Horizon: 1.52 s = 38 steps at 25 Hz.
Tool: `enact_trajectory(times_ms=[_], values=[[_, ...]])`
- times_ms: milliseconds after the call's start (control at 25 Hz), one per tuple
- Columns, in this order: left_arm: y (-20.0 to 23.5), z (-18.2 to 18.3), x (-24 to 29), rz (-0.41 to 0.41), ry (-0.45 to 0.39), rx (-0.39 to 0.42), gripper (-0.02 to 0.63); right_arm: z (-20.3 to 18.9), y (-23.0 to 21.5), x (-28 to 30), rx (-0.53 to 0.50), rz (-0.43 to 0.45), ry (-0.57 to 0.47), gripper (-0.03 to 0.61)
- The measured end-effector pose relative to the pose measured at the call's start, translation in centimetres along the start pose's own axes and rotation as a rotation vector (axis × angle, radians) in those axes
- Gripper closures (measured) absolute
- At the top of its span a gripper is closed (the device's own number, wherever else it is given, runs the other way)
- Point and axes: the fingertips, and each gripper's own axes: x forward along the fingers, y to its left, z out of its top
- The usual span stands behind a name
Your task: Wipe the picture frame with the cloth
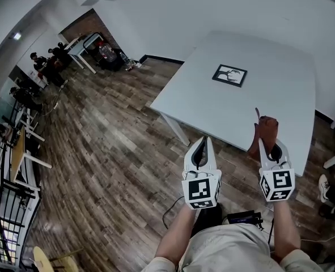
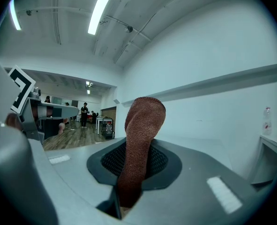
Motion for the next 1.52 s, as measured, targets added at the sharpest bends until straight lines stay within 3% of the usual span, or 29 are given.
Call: enact_trajectory(times_ms=[960,1520], values=[[13.0,-1.8,15.9,-0.063,0.004,-0.039,0.613,1.1,2.2,18.9,-0.031,-0.077,0.083,0.483],[16.6,-3.2,21.9,-0.100,0.025,-0.060,0.613,0.8,1.1,24.9,-0.019,-0.136,0.099,0.480]])
